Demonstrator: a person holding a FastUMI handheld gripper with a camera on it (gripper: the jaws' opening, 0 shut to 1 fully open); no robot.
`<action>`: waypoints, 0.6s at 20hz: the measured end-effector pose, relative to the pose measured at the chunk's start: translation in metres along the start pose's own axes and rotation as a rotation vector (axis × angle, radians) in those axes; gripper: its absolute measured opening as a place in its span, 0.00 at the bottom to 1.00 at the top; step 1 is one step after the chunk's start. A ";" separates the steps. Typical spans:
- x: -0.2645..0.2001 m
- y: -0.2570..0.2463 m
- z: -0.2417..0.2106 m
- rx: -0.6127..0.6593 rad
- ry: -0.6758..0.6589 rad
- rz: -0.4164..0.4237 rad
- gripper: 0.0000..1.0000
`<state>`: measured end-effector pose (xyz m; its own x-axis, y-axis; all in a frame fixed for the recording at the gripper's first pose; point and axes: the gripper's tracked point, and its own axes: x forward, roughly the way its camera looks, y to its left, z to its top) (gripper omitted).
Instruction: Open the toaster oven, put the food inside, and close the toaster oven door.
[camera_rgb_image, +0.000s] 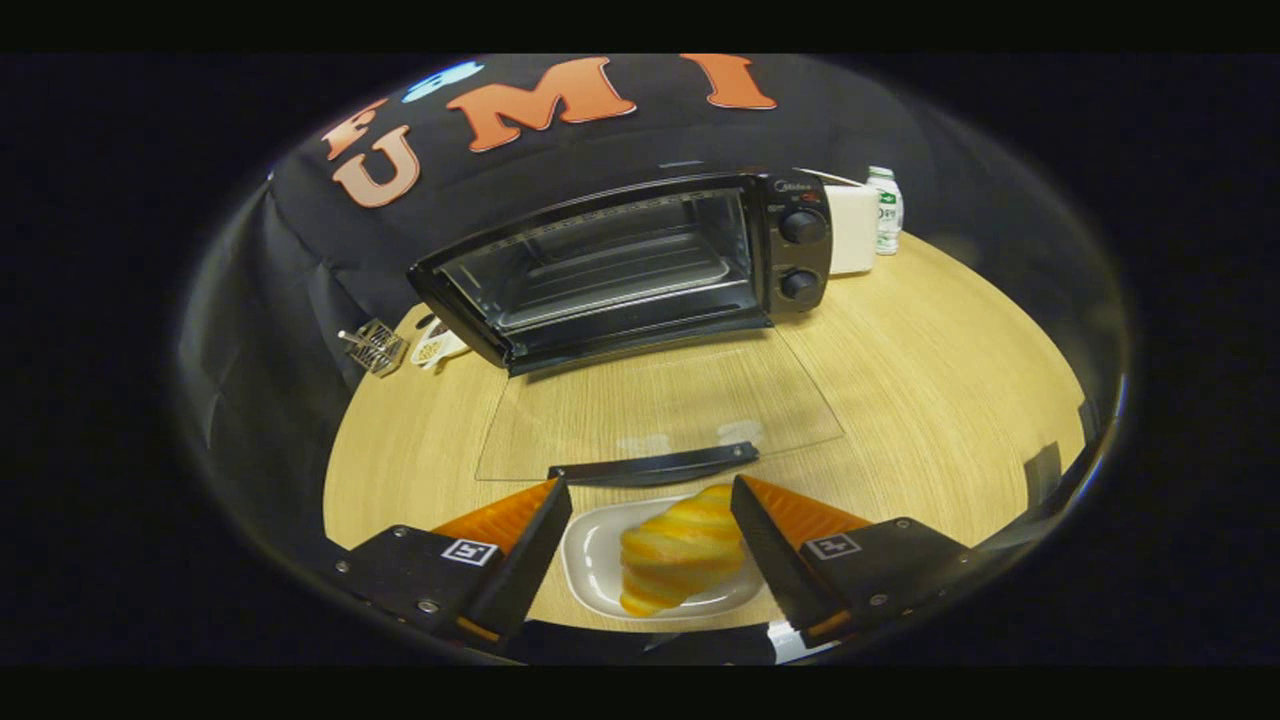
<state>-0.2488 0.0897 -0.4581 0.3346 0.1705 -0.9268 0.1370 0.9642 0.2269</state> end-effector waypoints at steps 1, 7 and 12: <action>-0.005 -0.001 -0.007 0.009 0.010 -0.008 0.97; -0.009 -0.004 -0.058 0.040 0.116 -0.095 0.98; 0.002 -0.006 -0.089 0.038 0.177 -0.158 0.97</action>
<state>-0.3317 0.1023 -0.4883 0.1383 0.0542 -0.9889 0.2112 0.9739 0.0829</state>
